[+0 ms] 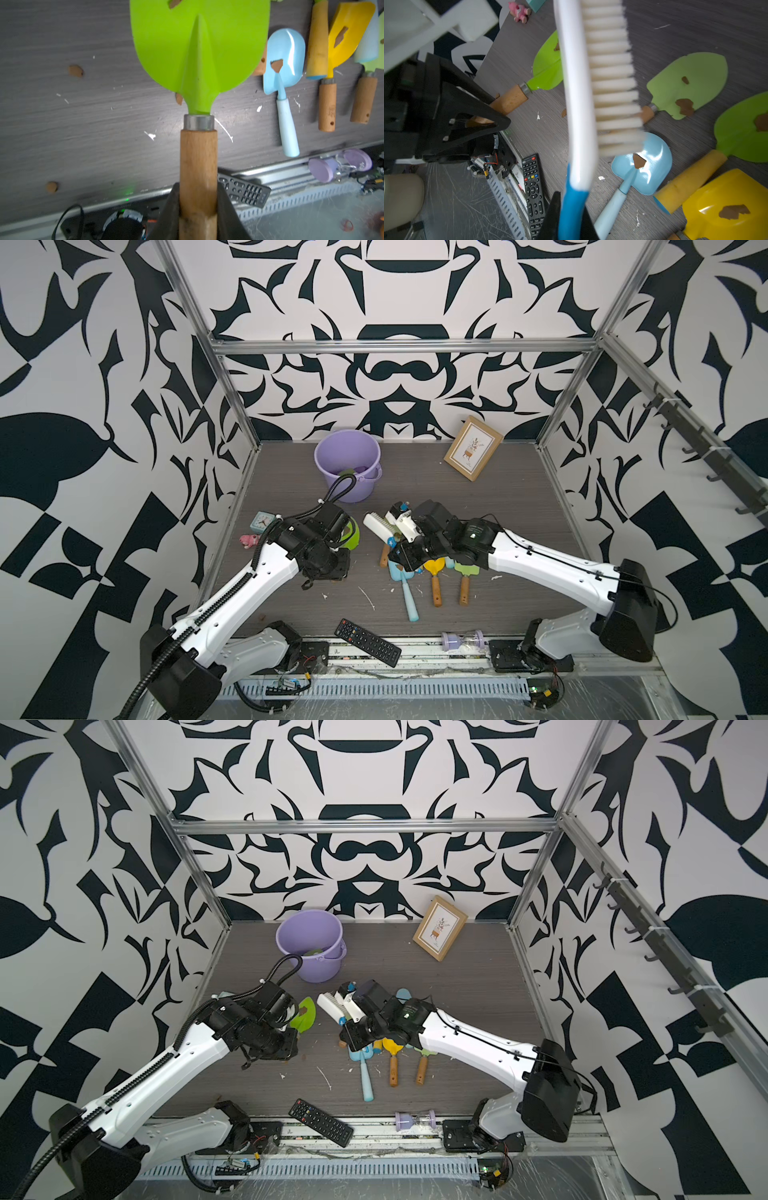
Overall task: Brush the soil off the hand trowel and place it into the bucket
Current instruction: Brush off the soil from the hand trowel.
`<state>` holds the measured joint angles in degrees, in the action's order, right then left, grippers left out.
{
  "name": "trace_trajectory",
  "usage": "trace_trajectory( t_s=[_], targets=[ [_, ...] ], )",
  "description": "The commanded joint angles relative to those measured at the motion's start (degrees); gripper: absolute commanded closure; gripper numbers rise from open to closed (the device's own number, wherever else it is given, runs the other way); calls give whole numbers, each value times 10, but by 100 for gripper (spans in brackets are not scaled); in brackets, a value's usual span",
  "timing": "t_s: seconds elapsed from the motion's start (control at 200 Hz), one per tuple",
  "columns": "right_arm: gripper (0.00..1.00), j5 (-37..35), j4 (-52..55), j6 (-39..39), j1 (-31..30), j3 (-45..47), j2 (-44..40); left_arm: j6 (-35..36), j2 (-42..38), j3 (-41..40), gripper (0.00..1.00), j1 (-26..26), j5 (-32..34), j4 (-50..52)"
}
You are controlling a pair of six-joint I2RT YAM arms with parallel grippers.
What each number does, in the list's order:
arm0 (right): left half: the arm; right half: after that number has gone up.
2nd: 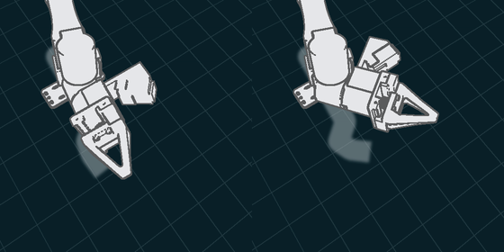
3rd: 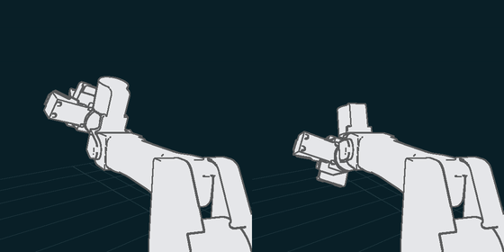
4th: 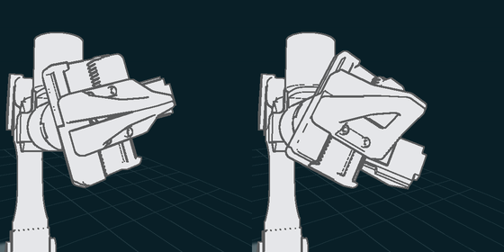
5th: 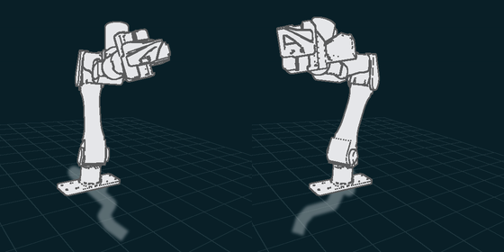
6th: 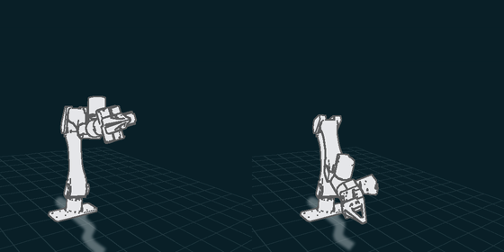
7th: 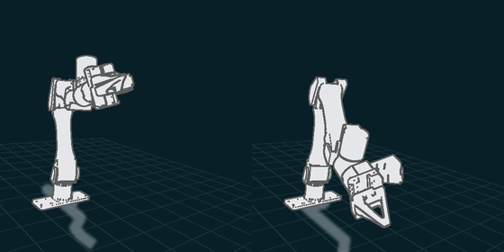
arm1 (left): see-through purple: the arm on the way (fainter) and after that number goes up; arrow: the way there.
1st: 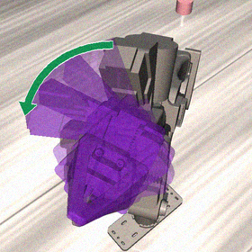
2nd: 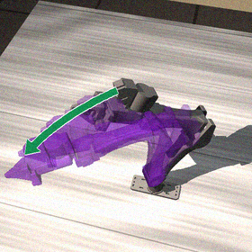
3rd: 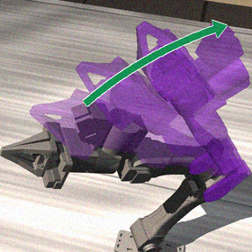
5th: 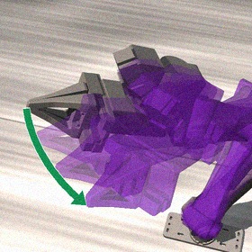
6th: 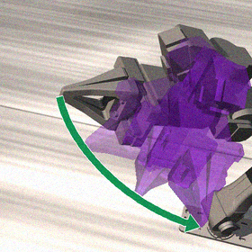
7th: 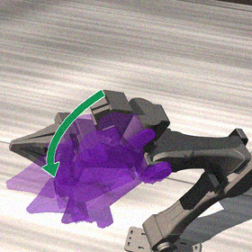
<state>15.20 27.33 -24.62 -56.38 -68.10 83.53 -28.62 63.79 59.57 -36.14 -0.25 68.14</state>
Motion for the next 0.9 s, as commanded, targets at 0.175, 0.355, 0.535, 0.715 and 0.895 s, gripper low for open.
trace_trajectory(
  t_s=[0.175, 0.355, 0.535, 0.715, 0.895],
  targets=[
    [100, -13, 79, 74, -58, -100, 89, 22, -7, 27, 100, -2, -10, 124],
    [100, -12, 119, 97, -65, -157, 141, 14, -8, 17, 100, -15, 3, 123],
    [100, 34, 154, 105, -65, -219, 196, -4, -15, 13, 100, -36, 38, 118],
    [100, 72, 218, 106, -36, -269, 244, -21, -19, 6, 100, -63, 70, 126],
    [100, 60, 234, 102, 3, -280, 253, -28, -35, -5, 100, -63, 78, 123]
  ],
)
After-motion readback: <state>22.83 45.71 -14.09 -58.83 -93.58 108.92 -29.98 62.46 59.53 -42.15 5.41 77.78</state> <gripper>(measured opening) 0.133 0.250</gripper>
